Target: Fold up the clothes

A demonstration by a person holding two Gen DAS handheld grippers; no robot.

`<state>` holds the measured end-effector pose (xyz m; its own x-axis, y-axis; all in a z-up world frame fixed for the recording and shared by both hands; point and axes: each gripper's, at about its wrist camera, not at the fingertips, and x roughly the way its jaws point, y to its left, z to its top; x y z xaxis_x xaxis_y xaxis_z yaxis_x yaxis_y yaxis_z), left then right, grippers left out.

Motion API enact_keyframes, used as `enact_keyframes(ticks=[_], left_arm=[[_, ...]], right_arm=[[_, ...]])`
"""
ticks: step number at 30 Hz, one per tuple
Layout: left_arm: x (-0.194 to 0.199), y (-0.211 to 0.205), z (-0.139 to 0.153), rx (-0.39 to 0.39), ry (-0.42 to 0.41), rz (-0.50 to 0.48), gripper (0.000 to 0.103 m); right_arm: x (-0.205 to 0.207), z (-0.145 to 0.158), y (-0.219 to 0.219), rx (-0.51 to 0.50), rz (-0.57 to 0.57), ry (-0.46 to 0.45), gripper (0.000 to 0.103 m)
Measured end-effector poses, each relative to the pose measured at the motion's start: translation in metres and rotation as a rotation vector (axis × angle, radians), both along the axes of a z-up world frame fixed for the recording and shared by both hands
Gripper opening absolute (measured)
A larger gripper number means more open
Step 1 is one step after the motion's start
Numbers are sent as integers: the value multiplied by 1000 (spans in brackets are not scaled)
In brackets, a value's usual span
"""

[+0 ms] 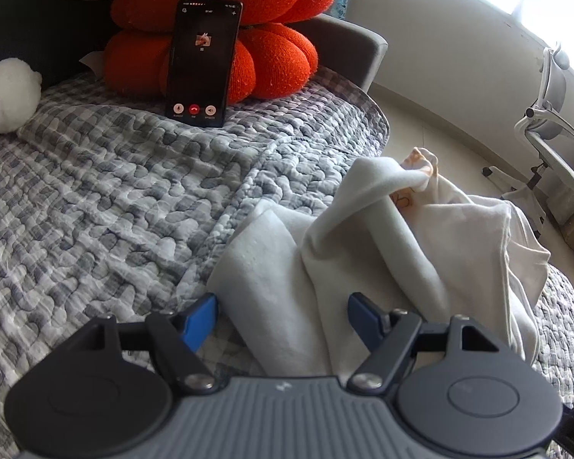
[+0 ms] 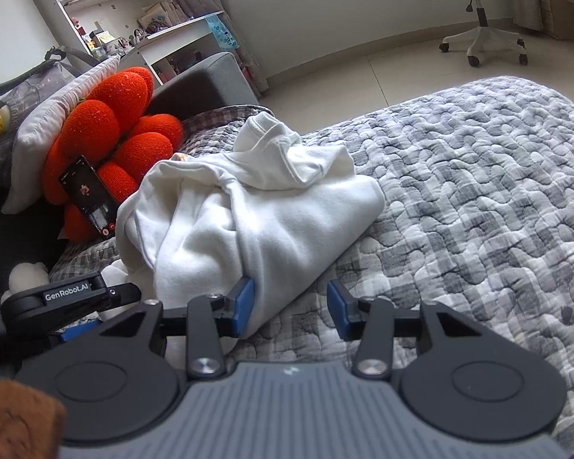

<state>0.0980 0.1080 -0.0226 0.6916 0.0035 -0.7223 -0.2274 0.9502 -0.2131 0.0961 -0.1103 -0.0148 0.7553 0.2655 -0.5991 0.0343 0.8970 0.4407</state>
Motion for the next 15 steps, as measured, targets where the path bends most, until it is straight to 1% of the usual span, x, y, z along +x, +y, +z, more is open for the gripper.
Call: enact_keyframes(ticks=[3, 5, 10, 13, 15], left_arm=[[0, 1, 0, 12, -4, 12, 62], [0, 2, 0, 8, -6, 18, 58], [0, 4, 1, 3, -10, 30, 57], [0, 4, 0, 1, -9, 36, 57], [1, 5, 0, 0, -7, 41, 54]], right_arm=[[-3, 1, 4, -10, 25, 2, 47], [-4, -1, 7, -17, 34, 3, 47], [0, -5, 10, -31, 18, 2, 47], [4, -8, 11, -39, 5, -1, 50], [5, -10, 10, -36, -3, 1, 51]])
